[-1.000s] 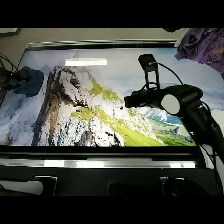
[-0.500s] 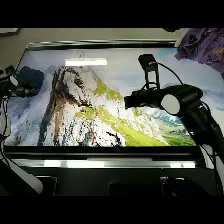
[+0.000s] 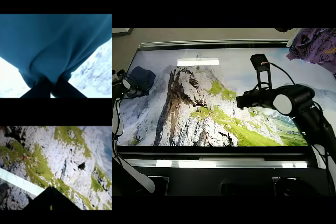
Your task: Fold the clothes and pants, and hang the long-sleeved shirts on hangers.
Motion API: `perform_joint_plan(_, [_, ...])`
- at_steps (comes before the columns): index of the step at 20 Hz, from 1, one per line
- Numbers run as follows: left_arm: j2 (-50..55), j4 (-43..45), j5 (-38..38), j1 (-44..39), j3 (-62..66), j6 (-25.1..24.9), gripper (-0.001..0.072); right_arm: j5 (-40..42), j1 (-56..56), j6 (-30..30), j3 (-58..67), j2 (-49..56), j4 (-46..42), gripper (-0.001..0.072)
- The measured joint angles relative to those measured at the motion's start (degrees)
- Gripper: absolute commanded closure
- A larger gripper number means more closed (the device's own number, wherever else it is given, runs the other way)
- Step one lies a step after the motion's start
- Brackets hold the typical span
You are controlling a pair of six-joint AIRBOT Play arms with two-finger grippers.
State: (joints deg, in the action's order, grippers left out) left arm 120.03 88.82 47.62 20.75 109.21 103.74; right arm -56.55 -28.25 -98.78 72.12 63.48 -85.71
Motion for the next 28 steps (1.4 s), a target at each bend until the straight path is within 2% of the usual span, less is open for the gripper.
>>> perform_joint_plan(6, [-12.83,-2.56,11.96,-4.74,0.04,-1.86,0.0699,-6.4,0.0,-1.77,0.83,-1.64,0.44,0.0686])
perform_joint_plan(11, [-26.38,-5.14,24.63,-15.74,0.04,-2.8,0.0699,-14.53,0.0,-3.28,0.96,-5.35,-4.76,0.0684])
perform_joint_plan(14, [-31.85,-7.26,30.62,-24.96,0.07,-0.66,0.0699,-19.04,0.0,-3.72,0.96,-8.28,-8.63,0.0674])
perform_joint_plan(15, [-32.92,-7.43,32.09,-28.52,0.07,0.55,0.0698,-20.52,0.0,-3.76,0.96,-9.25,-9.88,0.0637])
perform_joint_plan(18, [-33.86,-8.17,33.86,-38.93,-1.05,3.56,0.0696,-25.35,0.0,-3.93,0.98,-11.76,-13.25,0.0628])
perform_joint_plan(20, [-33.07,-8.2,32.7,-45.4,-3.32,5.77,0.0691,-28.48,0.0,-3.98,0.98,-12.66,-14.91,0.0513])
perform_joint_plan(21, [-32.28,-8.28,31.76,-48.0,-4.79,6.97,0.0638,-29.86,0.0,-3.96,0.96,-12.92,-15.45,0.0478])
perform_joint_plan(22, [-31.36,-8.33,30.8,-50.29,-6.16,8.15,0.0486,-30.45,0.0,-3.96,0.94,-13.09,-15.89,0.046])
perform_joint_plan(24, [-29.44,-8.66,29.16,-53.48,-8.13,10.16,0.0069,-31.08,0.0,-3.91,0.9,-13.33,-16.35,0.046])
perform_joint_plan(25, [-28.83,-8.59,28.74,-54.27,-8.74,10.73,0.0011,-31.08,0.0,-3.8,0.85,-13.38,-16.74,0.046])
perform_joint_plan(28, [-29.51,-7.63,28.72,-53.09,-8.92,10.62,0.0012,-29.4,1.05,-3.23,0.85,-13.46,-20.2,0.0426])
